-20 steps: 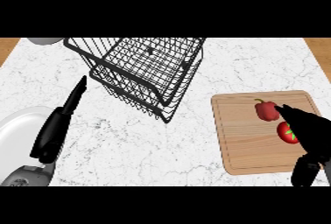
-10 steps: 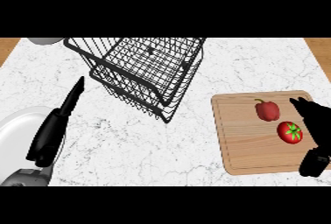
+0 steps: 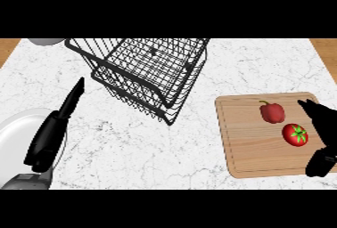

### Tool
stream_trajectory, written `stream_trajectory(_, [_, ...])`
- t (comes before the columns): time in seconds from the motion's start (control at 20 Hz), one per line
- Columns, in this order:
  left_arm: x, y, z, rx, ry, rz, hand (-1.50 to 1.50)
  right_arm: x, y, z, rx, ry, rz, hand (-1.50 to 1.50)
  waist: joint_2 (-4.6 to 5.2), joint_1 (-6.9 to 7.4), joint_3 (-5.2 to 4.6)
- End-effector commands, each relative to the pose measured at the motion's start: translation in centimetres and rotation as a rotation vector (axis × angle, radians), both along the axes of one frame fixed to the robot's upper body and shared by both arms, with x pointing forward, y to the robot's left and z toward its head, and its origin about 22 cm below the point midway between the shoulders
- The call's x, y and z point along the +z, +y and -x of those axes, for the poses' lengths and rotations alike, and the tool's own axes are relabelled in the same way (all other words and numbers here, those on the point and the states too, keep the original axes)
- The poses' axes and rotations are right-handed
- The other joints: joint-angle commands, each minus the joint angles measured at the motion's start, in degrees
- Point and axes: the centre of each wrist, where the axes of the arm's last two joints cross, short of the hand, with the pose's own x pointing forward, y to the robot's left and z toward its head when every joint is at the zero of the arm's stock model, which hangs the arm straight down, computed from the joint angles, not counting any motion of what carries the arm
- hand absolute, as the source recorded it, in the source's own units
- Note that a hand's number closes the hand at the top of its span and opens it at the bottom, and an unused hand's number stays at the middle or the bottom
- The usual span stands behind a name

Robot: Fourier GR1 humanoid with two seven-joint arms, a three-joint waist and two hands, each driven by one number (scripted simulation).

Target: Pick the tomato from the cutting board and place it in the tiered basket

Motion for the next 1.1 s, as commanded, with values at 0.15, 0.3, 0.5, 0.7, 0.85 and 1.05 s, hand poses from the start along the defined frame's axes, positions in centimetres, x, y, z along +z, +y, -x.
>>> stream_trajectory(0.15, [-0.6,-1.2,0.2,-0.016,0.002,0.000,0.00,-2.3,-1.6,-0.8,-0.019,-0.001,-0.033,-1.50,0.01,0.07,0.01])
stream_trajectory(0.3, [0.3,0.1,-0.3,0.006,0.009,-0.006,0.00,-4.8,-1.0,-0.6,-0.013,-0.006,-0.037,-1.50,0.02,0.11,0.02])
stream_trajectory(0.5, [0.2,-0.2,0.6,-0.004,-0.005,0.008,0.00,-5.9,-1.4,-1.1,-0.028,-0.009,-0.020,-1.50,0.00,0.16,0.02])
stream_trajectory(0.7, [1.0,0.0,-0.2,-0.014,-0.003,0.010,0.00,-6.6,-1.3,-0.9,-0.009,0.007,-0.029,-1.50,-0.01,0.08,0.02])
stream_trajectory(0.85, [-0.1,-1.1,-0.8,-0.017,-0.008,0.005,0.00,-6.0,-2.7,-1.9,-0.004,0.033,-0.020,-1.50,0.01,0.04,0.01])
stream_trajectory(1.05, [-1.6,0.7,0.4,-0.013,0.001,-0.001,0.00,-7.8,-1.8,-2.2,0.034,-0.011,-0.212,1.50,0.05,0.22,0.03])
